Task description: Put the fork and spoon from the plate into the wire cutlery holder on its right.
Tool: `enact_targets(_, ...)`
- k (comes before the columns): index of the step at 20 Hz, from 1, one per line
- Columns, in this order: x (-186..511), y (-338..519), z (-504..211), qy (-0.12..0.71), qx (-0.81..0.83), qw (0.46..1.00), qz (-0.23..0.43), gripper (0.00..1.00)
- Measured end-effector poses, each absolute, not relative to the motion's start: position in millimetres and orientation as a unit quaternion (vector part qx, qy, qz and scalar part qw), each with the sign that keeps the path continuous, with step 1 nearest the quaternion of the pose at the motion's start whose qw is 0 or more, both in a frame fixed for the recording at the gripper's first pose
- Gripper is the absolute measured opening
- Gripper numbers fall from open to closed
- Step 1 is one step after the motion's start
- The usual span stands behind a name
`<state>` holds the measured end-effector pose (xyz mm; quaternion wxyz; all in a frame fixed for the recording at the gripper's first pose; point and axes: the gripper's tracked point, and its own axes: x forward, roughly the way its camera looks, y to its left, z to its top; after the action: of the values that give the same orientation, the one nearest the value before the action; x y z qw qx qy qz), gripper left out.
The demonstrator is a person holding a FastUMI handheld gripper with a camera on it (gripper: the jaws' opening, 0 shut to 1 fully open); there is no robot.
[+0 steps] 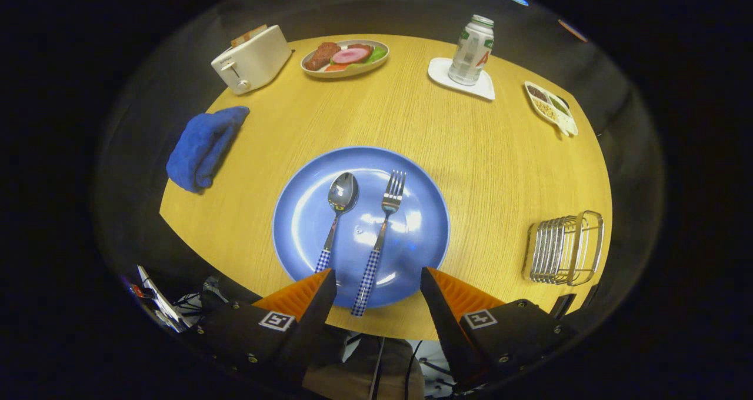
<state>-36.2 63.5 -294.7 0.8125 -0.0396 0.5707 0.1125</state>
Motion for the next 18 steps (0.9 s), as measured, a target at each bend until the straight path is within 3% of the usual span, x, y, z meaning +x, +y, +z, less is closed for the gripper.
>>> enact_targets(2, -34.8, 64.5, -308.3, 0.585, -0.054, 0.802, 0.11, 0.86)
enact_targets(4, -36.2, 70.7, -322.0, 0.603, -0.061, 0.787, 0.118, 0.72)
enact_targets(5, -34.6, 66.7, -326.1, 0.612, -0.07, 0.779, 0.111, 0.72)
enact_targets(7, -34.4, 69.3, -335.9, 0.629, -0.07, 0.767, 0.108, 0.37)
enact_targets(12, -36.0, 73.2, -344.2, 0.67, -0.071, 0.731, 0.114, 0.37)
enact_targets(13, -15.2, 60.7, -314.9, 0.67, -0.06, 0.733, 0.1, 0.37)
enact_targets(14, -21.7, 67.5, -339.3, 0.676, -0.054, 0.729, 0.09, 0.05)
enact_targets(18, -24.3, 72.3, -330.0, 0.687, -0.026, 0.716, 0.124, 0.04)
